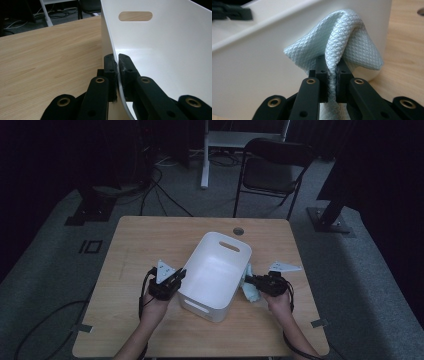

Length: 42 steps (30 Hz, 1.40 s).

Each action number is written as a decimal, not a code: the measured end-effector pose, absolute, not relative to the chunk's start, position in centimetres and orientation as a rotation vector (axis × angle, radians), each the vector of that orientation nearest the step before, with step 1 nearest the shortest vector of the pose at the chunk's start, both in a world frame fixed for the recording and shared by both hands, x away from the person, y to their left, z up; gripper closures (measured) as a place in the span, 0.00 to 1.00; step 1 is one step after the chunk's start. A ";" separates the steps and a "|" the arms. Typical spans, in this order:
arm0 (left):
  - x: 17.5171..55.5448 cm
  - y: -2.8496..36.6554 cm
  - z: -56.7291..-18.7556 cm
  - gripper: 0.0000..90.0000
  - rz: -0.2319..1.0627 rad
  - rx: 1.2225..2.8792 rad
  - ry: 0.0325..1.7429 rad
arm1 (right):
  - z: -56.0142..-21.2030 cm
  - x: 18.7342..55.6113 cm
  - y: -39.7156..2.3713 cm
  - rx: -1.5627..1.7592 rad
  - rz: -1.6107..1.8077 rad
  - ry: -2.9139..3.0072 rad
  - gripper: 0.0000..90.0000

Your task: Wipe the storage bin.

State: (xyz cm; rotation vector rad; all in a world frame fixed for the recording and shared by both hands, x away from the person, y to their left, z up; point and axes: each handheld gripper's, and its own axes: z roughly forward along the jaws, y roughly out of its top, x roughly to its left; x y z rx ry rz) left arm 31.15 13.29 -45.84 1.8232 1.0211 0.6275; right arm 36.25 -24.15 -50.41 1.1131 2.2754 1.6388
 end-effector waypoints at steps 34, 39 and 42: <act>31.1 13.2 -45.8 0.96 0.627 1.823 1.021 | -48.2 33.0 -23.0 1.031 1.724 2.248 0.93; 31.1 13.1 -45.8 0.96 0.626 1.823 1.022 | -48.8 33.3 -23.0 1.050 1.685 2.268 0.93; 31.1 13.1 -45.8 0.96 0.626 1.823 1.021 | -49.6 33.6 -23.0 1.078 1.651 2.288 0.93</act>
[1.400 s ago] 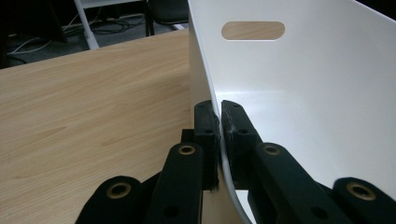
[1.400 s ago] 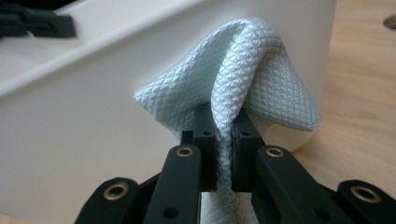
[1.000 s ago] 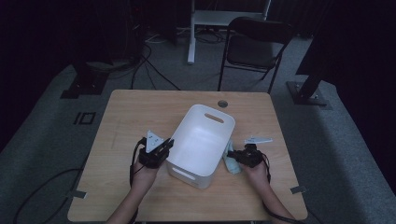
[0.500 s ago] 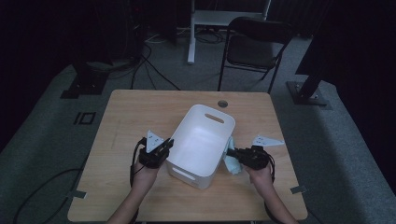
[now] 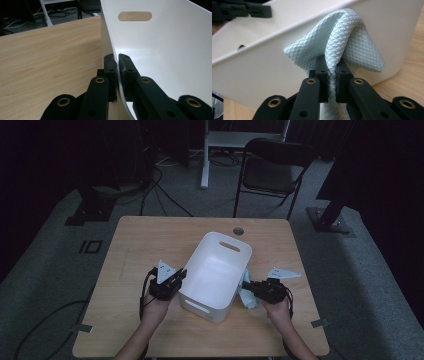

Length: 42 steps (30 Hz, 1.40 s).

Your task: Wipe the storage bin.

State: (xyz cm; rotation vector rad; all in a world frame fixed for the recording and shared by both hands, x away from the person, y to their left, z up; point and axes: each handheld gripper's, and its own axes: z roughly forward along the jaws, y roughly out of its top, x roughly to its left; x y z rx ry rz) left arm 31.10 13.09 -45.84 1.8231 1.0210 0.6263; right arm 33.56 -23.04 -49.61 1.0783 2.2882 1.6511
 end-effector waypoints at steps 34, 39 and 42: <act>31.0 12.8 -45.8 0.96 0.638 1.806 1.061 | -47.9 29.4 -21.8 1.013 1.719 2.298 0.93; 31.0 12.8 -45.9 0.96 0.627 1.803 1.054 | -49.0 30.0 -21.6 1.040 1.664 2.340 0.93; 31.0 12.8 -45.9 0.96 0.627 1.802 1.051 | -49.9 30.5 -21.6 1.072 1.634 2.363 0.93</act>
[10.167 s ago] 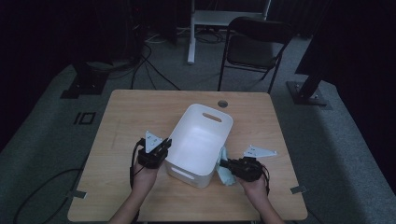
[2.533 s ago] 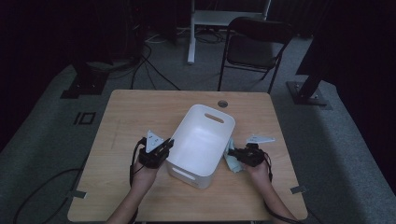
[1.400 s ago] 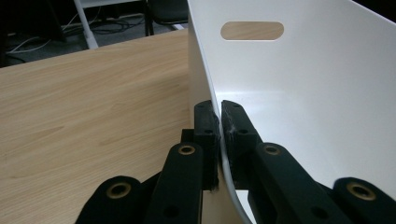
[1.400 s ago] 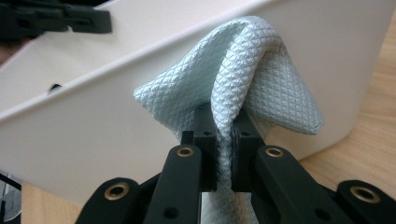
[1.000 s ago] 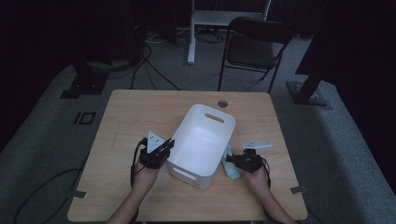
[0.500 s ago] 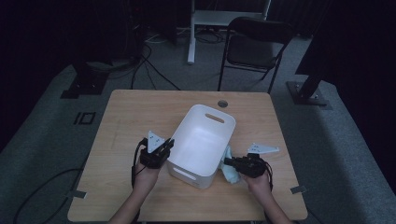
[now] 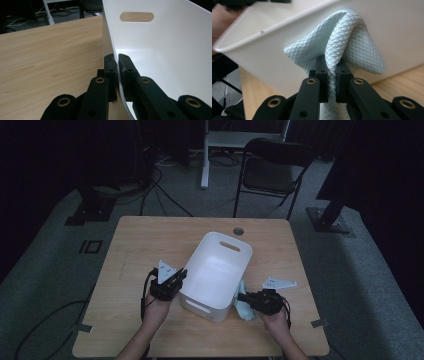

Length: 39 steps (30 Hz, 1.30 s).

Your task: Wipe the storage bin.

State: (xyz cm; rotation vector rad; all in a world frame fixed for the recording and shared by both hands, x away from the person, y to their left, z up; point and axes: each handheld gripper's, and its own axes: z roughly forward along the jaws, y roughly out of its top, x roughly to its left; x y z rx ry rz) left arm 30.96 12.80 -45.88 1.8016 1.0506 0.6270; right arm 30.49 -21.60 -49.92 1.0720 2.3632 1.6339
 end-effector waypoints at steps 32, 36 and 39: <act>30.8 12.4 -45.8 0.97 0.659 1.790 1.101 | -47.5 27.1 -20.8 0.976 1.744 2.313 0.93; 30.8 12.5 -45.8 0.97 0.650 1.797 1.078 | -48.0 27.3 -20.6 0.995 1.716 2.321 0.93; 30.8 12.5 -45.8 0.96 0.651 1.799 1.075 | -48.8 27.7 -20.5 1.022 1.669 2.331 0.93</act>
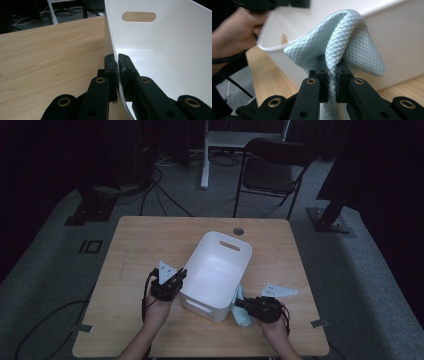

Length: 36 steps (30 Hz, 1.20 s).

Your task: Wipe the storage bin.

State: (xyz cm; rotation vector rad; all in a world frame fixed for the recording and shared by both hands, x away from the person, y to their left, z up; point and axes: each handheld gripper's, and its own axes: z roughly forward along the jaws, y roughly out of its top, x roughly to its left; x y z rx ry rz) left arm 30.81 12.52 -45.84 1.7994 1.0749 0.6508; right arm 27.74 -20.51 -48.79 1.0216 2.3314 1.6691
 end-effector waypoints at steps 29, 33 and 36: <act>30.7 12.2 -45.9 0.97 0.682 1.768 1.127 | -48.3 25.7 -20.1 0.941 1.764 2.358 0.94; 30.8 12.3 -45.8 0.97 0.670 1.796 1.105 | -48.5 25.6 -19.7 0.947 1.698 2.357 0.93; 30.9 12.4 -45.8 0.97 0.661 1.807 1.090 | -49.1 26.2 -19.8 0.977 1.659 2.364 0.93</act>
